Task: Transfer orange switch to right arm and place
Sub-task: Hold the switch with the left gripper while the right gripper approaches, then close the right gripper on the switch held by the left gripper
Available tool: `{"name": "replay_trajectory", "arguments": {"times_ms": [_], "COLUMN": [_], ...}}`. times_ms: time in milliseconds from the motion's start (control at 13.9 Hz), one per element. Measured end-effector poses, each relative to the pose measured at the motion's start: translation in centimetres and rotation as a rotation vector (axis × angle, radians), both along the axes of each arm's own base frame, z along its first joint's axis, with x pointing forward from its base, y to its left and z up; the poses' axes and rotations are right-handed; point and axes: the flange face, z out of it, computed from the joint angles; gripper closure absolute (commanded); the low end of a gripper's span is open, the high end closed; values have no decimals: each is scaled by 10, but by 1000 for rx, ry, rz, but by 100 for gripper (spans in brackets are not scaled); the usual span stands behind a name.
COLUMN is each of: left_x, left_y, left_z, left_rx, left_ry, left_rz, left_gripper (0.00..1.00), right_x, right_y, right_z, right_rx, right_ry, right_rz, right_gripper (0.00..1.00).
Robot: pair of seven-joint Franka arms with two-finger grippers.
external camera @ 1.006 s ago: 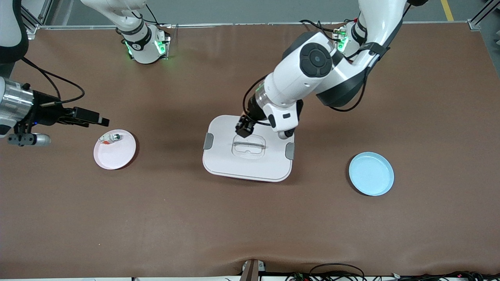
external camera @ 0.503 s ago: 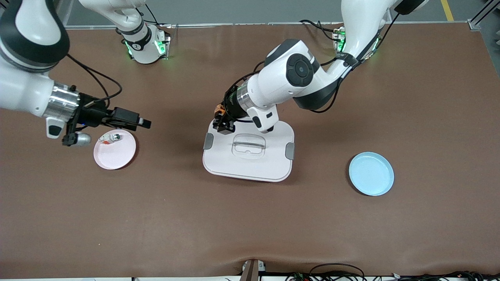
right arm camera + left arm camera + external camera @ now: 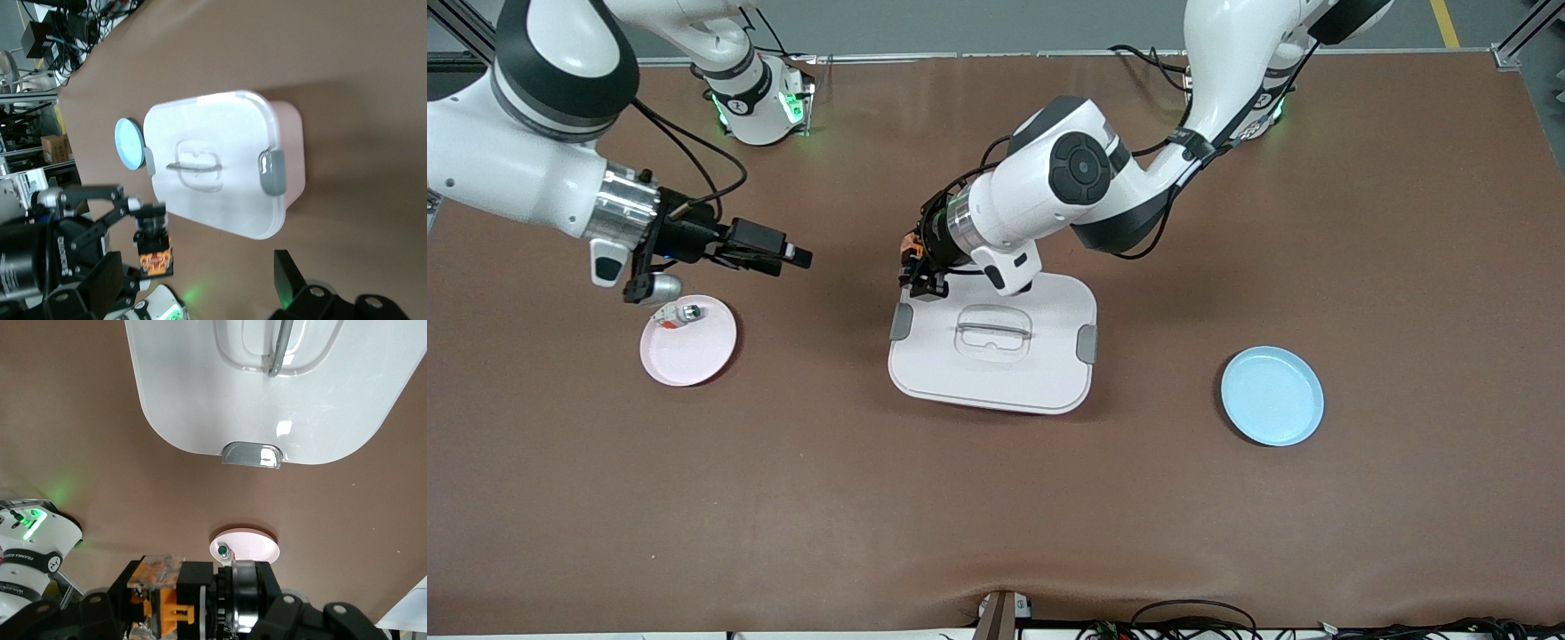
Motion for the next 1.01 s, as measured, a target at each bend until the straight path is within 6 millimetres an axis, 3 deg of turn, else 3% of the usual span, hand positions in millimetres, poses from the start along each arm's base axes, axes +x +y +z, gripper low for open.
{"name": "replay_trajectory", "arguments": {"times_ms": [431,719,1006], "left_x": [1,-2,2], "left_y": [-6,-11,-12], "left_z": [4,-1,-3], "left_rx": [-28,-24,-25], "left_ry": [-17,-21,-40], "left_rz": [24,22,35], "left_gripper": [100,100,100], "right_x": [-21,-32,-36], "right_y": [39,75,91], "right_z": [-27,-29,-37], "right_rx": [21,11,-2], "right_ry": [32,7,-3], "right_rz": [-12,-21,-19], "right_gripper": [0,0,0]}}
